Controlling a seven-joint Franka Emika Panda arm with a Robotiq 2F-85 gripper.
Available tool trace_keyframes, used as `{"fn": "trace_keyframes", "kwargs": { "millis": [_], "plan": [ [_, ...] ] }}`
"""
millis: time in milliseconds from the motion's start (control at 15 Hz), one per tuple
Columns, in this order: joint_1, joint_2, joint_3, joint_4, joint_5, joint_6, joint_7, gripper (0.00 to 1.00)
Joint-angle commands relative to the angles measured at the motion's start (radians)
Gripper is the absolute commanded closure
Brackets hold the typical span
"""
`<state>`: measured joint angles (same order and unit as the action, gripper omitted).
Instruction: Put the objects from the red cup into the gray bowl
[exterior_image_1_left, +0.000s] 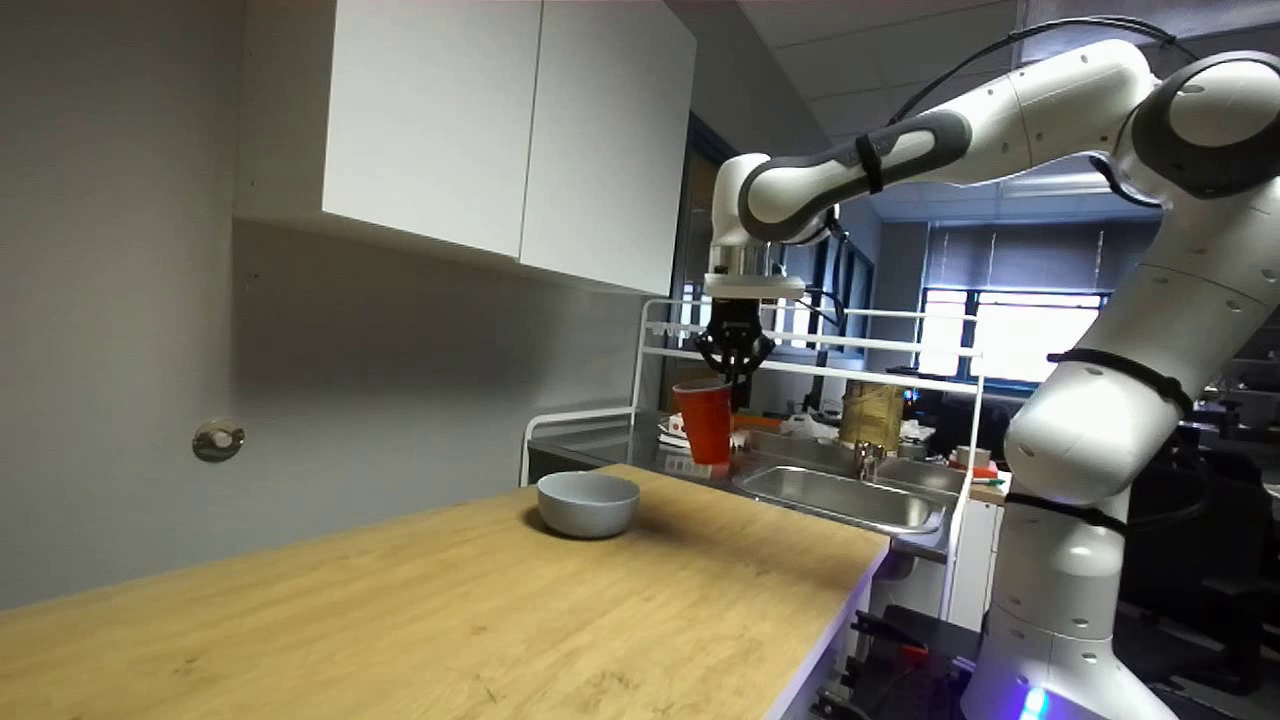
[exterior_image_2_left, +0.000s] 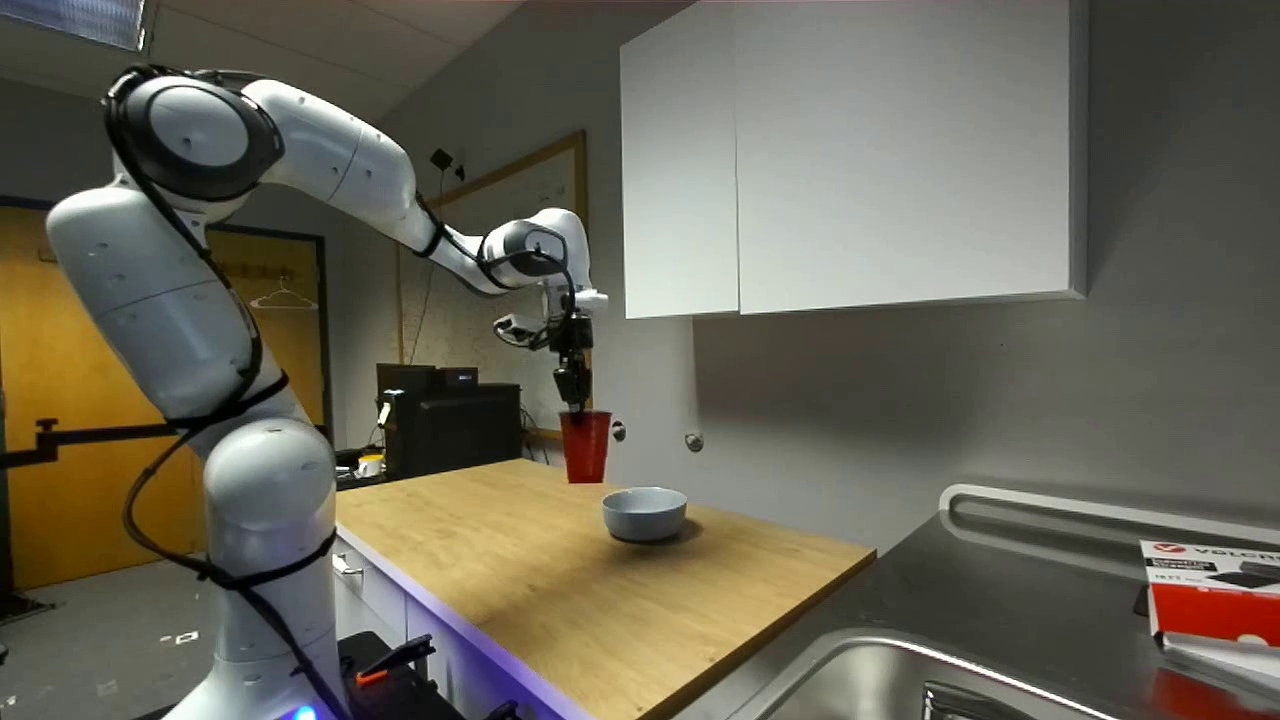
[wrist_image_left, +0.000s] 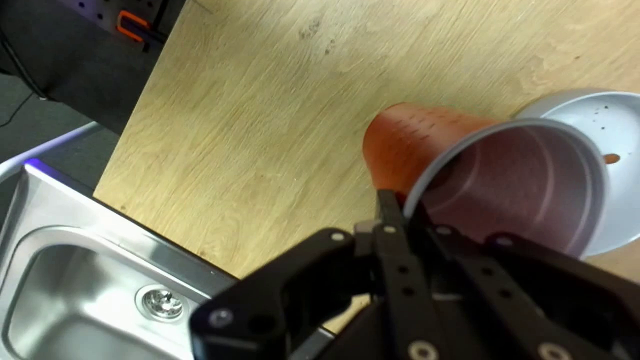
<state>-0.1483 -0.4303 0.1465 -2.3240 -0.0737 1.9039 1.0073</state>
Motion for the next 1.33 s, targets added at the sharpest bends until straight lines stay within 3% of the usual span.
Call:
{"fn": "trace_keyframes", "kwargs": {
  "millis": [0,267,667,933,1267],
  "plan": [
    [0.019,0.159,0.030,0.197,-0.085,-0.125,0.047,0.99],
    [0.065,0.327,0.043,0.382,-0.204,-0.223,0.098,0.99],
    [0.169,0.565,0.005,0.639,-0.432,-0.329,0.114,0.99],
    [0.237,0.633,-0.029,0.661,-0.595,-0.280,0.084,0.99],
    [0.291,0.648,-0.044,0.586,-0.744,-0.230,0.105,0.99]
  ]
}}
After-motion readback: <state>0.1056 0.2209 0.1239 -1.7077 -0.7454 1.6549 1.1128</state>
